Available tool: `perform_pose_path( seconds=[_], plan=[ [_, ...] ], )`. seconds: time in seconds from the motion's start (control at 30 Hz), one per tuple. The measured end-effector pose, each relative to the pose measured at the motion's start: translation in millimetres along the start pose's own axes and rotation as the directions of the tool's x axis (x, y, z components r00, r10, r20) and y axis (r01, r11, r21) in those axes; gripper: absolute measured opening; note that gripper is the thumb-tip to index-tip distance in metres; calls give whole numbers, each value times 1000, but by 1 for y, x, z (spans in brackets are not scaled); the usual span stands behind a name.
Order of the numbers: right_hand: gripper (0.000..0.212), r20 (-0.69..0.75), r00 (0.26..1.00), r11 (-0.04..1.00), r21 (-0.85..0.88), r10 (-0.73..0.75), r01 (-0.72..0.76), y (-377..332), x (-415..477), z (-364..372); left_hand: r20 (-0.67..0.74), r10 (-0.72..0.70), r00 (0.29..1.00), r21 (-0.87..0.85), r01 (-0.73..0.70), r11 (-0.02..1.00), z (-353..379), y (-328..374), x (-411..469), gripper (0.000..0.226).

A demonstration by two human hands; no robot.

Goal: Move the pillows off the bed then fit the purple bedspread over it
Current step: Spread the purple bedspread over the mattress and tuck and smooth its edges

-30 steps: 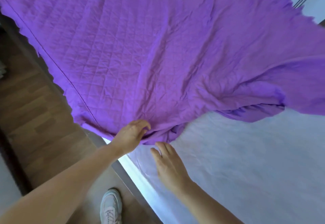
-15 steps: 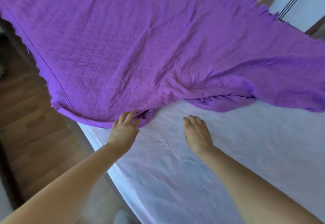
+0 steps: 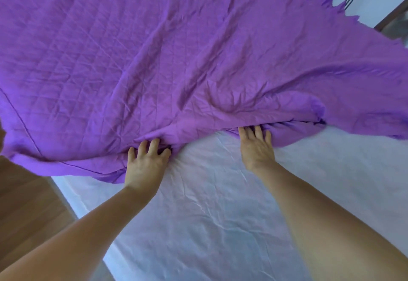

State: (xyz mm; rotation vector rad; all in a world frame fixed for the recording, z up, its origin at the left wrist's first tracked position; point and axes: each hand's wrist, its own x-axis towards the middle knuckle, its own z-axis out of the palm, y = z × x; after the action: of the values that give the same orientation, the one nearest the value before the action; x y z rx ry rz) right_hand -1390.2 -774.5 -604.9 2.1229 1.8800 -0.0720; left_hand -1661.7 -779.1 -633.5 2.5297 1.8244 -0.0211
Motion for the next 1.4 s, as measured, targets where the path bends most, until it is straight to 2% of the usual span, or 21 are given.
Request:
perform_pose_path(
  seconds=[0.07,0.17,0.2,0.23,0.33,0.47,0.6,0.67,0.77,0.87,0.93,1.1,1.17,1.23,1.3,1.4],
  plan=[
    [63,-49,998,999,-34,-33,31,1,6,2,-74,5,997,-22,-7,1000,1,-1,-1,22],
    [22,-240,964,980,-184,-117,73,8,7,6,-217,46,975,-103,-70,992,-2,-6,-13,6],
    [11,-304,942,975,-204,-146,85,13,4,7,-267,66,961,-144,-107,984,-5,-7,-18,8],
    [9,-335,928,976,-193,-163,102,18,-2,11,-299,97,949,-173,-154,973,-9,-8,-24,13],
    [16,-362,920,983,-153,-151,102,30,-21,16,-351,180,919,-208,-264,942,-22,-9,-37,13],
    [19,-287,956,997,-48,-65,53,23,-18,12,-351,253,901,-261,-354,898,-32,-8,-45,12],
    [49,-145,987,997,7,-72,74,12,-13,14,-368,245,897,-268,-355,896,-41,-13,-48,11],
    [51,-139,988,997,37,-68,74,18,-22,17,-375,230,898,-268,-343,900,-46,-13,-52,12],
    [54,-166,973,985,37,-161,170,47,-56,20,-346,246,905,-255,-343,904,-51,-10,-68,18],
    [57,-269,917,954,-36,-295,297,88,-99,37,-273,284,919,-270,-357,894,-55,-9,-88,37],
    [57,-295,884,930,-53,-363,364,114,-134,42,-210,329,921,-306,-381,872,-57,-8,-104,39],
    [60,-216,861,888,-78,-459,454,149,-197,58,-109,429,897,-313,-440,842,-52,-10,-138,35],
    [43,-251,855,886,-17,-453,464,143,-195,55,-46,413,909,-289,-408,866,-45,-6,-138,40],
    [27,-324,858,886,105,-399,451,128,-175,44,-9,319,948,-279,-309,909,-39,6,-128,36],
    [37,-339,893,906,195,-296,375,106,-149,37,-15,214,977,-234,-211,949,-38,27,-114,35],
    [73,-194,950,954,127,-244,271,85,-119,29,17,110,994,-137,-107,985,-42,63,-93,66]
  ],
)
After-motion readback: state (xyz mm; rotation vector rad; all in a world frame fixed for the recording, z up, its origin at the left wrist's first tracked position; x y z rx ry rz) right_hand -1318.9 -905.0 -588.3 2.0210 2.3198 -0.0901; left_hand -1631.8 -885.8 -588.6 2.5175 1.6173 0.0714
